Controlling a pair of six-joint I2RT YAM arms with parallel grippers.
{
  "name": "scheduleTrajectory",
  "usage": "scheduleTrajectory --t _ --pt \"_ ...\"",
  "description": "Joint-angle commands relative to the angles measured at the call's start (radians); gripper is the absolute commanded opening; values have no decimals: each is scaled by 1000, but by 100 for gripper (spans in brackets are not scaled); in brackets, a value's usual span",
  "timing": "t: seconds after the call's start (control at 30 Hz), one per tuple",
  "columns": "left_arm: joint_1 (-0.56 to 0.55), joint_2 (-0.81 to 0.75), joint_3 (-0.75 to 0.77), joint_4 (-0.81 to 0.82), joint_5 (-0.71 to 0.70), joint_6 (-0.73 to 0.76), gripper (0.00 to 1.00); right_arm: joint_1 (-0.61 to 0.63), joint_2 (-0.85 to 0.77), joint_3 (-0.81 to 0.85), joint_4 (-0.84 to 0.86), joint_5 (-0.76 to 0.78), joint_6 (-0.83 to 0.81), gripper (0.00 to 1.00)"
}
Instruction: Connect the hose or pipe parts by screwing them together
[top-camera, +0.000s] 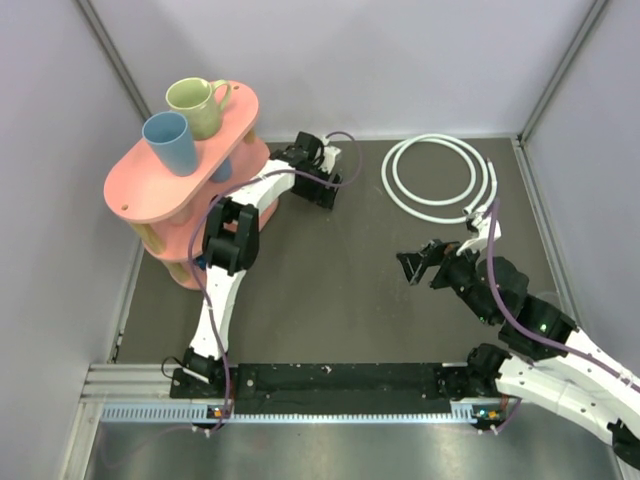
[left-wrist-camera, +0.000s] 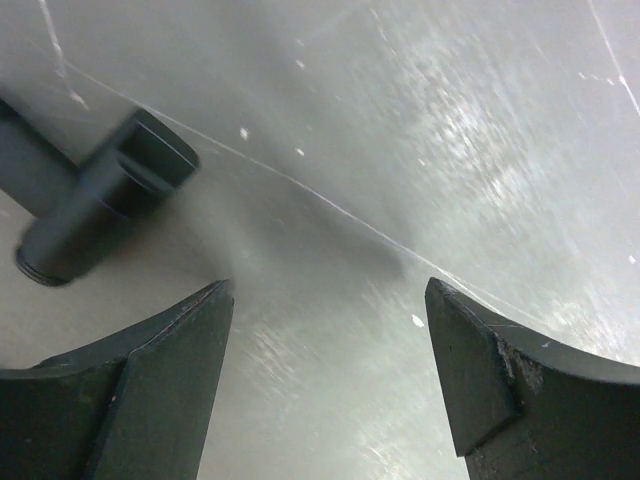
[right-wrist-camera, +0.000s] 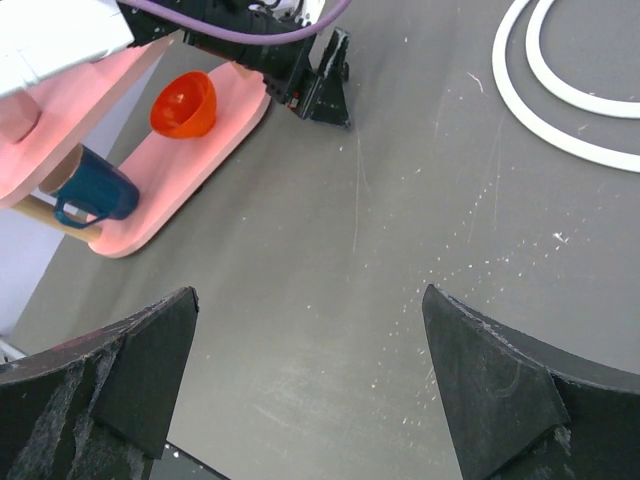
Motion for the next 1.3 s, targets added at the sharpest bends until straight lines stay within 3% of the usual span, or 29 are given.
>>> scheduleTrajectory --t 0.0,0.1,0.23,0.57,0.9,1.07,1.27 --pt "-27 -149 -77 54 67 -8 83 -5 -21 17 6 -1 18 94" --pt "-27 -194 -97 114 -71 -14 86 -5 -24 14 4 -10 21 94" --pt "0 -139 -1 117 -191 -71 85 -5 -30 15 -2 -13 21 94" --pt "57 13 159 112 -101 -157 86 -5 -32 60 -10 4 -10 94" --pt "68 59 164 114 -50 -271 86 -5 -33 124 -11 -36 -25 94" --pt "68 55 143 97 -19 -288 84 -5 -59 124 -22 -33 -24 93" --pt "49 -13 -14 123 -2 -275 84 -5 -116 103 -39 -30 -18 93"
